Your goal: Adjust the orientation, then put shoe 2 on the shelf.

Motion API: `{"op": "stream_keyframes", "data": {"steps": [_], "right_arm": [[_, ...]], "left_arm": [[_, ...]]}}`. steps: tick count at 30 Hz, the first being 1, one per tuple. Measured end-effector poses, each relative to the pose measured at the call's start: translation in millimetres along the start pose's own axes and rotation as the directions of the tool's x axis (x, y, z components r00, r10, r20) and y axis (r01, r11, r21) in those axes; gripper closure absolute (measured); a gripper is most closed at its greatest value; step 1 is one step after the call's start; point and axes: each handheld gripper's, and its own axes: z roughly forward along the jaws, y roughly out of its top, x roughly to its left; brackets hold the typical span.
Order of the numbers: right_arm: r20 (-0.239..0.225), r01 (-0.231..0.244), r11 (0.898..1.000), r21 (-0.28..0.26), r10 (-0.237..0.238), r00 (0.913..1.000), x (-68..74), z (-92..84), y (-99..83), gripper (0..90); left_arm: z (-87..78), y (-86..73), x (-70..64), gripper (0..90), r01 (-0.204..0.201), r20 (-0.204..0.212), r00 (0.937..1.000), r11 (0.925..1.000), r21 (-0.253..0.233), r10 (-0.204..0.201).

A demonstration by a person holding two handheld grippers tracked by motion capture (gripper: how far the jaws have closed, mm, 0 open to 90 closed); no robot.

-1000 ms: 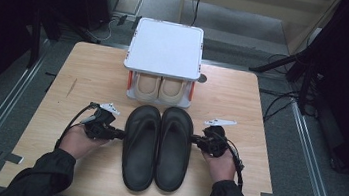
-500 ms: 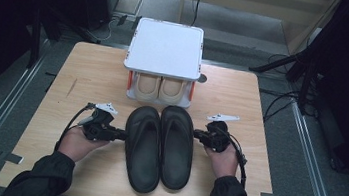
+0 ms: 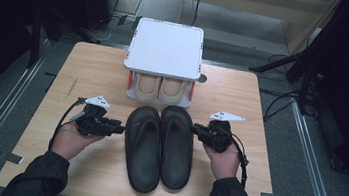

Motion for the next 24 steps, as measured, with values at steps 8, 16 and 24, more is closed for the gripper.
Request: {"op": "stream_keyframes", "data": {"steps": [8, 16, 24], "right_arm": [[-0.022, 0.040, 0.999, -0.013, -0.040, 0.9990, 16.1, -6.4, 1.5, 77.9], [-0.038, 0.030, 0.999, -0.020, -0.031, 0.9988, 32.9, -10.4, -0.1, 75.0], [-0.053, 0.016, 1.000, -0.011, -0.017, 0.9985, 52.4, -7.6, -2.4, 71.6]], "left_arm": [[-3.1, 1.0, 1.8, 59.1, 0.008, -0.024, 0.9997, 1.0000, 0.000, -0.008], [-3.7, 2.6, 2.2, 50.6, 0.015, -0.033, 0.9993, 0.9999, 0.004, -0.015], [-5.4, 2.8, 5.2, 48.8, 0.022, -0.042, 0.9989, 0.9998, 0.001, -0.022]]}}
